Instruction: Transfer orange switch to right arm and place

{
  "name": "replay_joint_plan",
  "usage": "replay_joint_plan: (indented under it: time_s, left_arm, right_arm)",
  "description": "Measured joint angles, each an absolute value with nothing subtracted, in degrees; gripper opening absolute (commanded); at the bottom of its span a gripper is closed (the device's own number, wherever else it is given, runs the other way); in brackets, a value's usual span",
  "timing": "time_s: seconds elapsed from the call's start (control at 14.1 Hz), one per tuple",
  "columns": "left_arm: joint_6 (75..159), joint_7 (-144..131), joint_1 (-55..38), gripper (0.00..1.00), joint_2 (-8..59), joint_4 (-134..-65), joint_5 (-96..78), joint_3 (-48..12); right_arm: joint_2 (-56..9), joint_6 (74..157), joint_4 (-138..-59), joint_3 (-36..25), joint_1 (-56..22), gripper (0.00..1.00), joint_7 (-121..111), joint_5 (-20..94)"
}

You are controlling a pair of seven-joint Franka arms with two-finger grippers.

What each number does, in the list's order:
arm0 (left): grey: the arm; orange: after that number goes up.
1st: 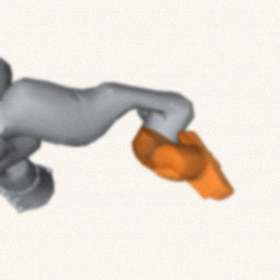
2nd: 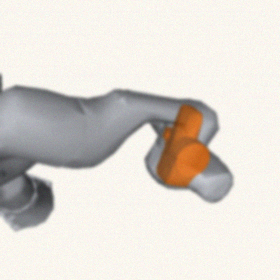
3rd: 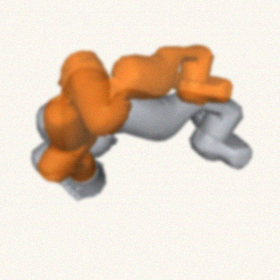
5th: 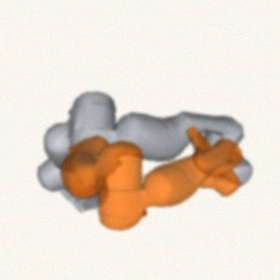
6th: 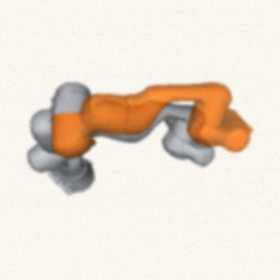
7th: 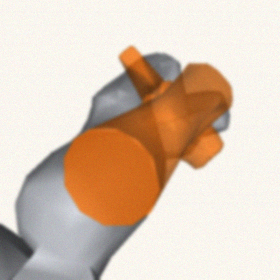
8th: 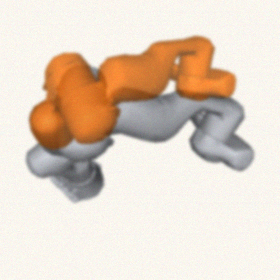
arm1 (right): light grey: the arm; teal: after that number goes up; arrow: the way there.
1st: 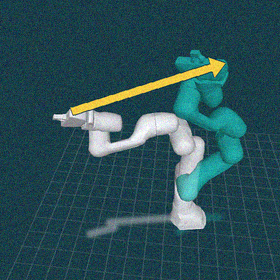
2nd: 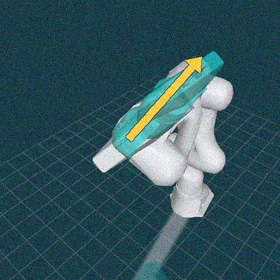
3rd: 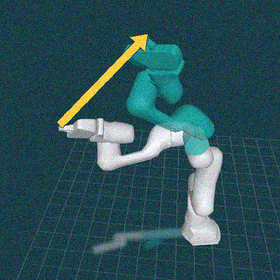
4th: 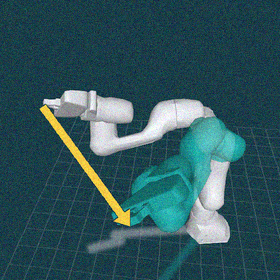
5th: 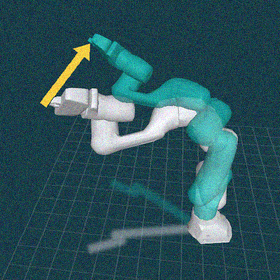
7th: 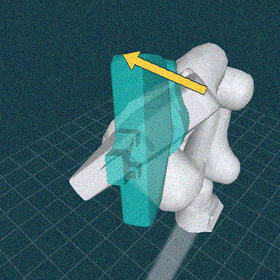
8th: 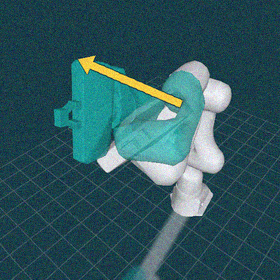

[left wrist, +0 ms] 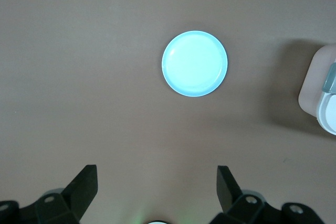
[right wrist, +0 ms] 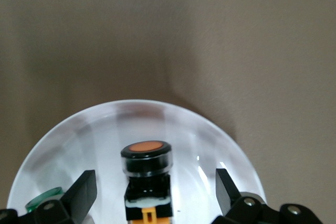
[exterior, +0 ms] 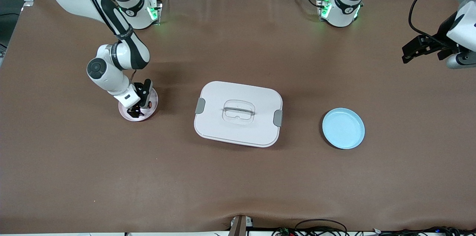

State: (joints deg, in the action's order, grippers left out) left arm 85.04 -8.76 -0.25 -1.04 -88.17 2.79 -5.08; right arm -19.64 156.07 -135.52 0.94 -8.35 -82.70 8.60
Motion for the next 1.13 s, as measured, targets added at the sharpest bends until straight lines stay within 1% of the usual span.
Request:
replay_joint_plan:
  time_s: [0.21,0.43,0.57,0.71,1.13]
  left_arm:
    - [85.0,-8.8,-0.2,1.0,-1.0,-88.3,2.8,-5.1]
    - [85.0,-8.8,-0.2,1.0,-1.0,-88.3,2.8,-5.1]
    - [85.0,-8.8,-0.2,1.0,-1.0,-88.3,2.8,-5.1]
    - [85.0,-8.7,-0.2,1.0,-1.0,-88.4,2.8,-5.1]
    - [85.0,-8.7,-0.2,1.0,-1.0,-88.4,2.8,-5.1]
  right_arm:
    - [-17.8,143.0,-128.9,0.7,-8.0,1.0,-82.7,8.6]
    - [-16.3,126.8,-120.1,0.5,-6.3,1.0,-82.6,8.6]
    - [-16.0,118.5,-114.2,0.2,-4.8,1.0,-82.4,8.6]
    - [-15.9,111.9,-108.9,-0.3,-3.4,1.0,-79.7,7.5]
    - [-15.9,96.8,-93.4,-0.6,-2.7,1.0,-59.1,-4.3]
